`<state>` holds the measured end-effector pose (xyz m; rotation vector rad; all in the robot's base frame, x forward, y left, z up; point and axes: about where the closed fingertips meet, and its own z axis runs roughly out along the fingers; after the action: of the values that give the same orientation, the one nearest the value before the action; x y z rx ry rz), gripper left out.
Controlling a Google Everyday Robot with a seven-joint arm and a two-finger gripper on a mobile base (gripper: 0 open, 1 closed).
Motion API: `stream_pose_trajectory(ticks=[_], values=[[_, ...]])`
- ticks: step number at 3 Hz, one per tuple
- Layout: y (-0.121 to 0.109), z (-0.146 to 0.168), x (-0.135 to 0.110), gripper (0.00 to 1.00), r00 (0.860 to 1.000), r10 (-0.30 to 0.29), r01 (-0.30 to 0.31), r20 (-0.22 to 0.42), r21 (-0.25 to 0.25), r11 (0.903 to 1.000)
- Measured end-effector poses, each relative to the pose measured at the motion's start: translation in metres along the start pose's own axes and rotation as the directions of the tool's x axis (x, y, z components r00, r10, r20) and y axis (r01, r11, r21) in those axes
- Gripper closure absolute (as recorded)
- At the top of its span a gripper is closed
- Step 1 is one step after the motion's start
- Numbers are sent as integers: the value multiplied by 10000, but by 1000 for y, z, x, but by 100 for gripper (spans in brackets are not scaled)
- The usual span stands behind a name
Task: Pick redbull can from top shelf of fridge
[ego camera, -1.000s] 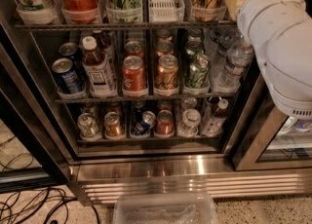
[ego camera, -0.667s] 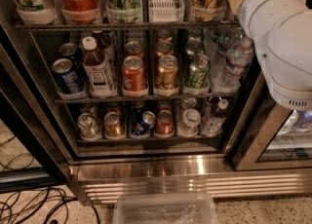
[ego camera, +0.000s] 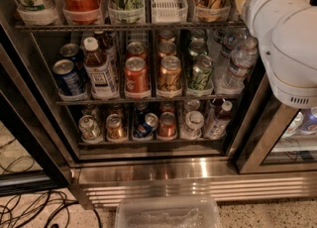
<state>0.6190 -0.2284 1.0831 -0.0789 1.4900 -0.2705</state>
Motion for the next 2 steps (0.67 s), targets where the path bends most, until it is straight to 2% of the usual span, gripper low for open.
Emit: stream_pose_trajectory(ticks=[1, 2], values=[[-3, 3, 2, 61, 10000, -5, 5, -48, 73, 10000], [-4, 3, 2, 84, 10000, 2, -1, -62, 77, 10000]])
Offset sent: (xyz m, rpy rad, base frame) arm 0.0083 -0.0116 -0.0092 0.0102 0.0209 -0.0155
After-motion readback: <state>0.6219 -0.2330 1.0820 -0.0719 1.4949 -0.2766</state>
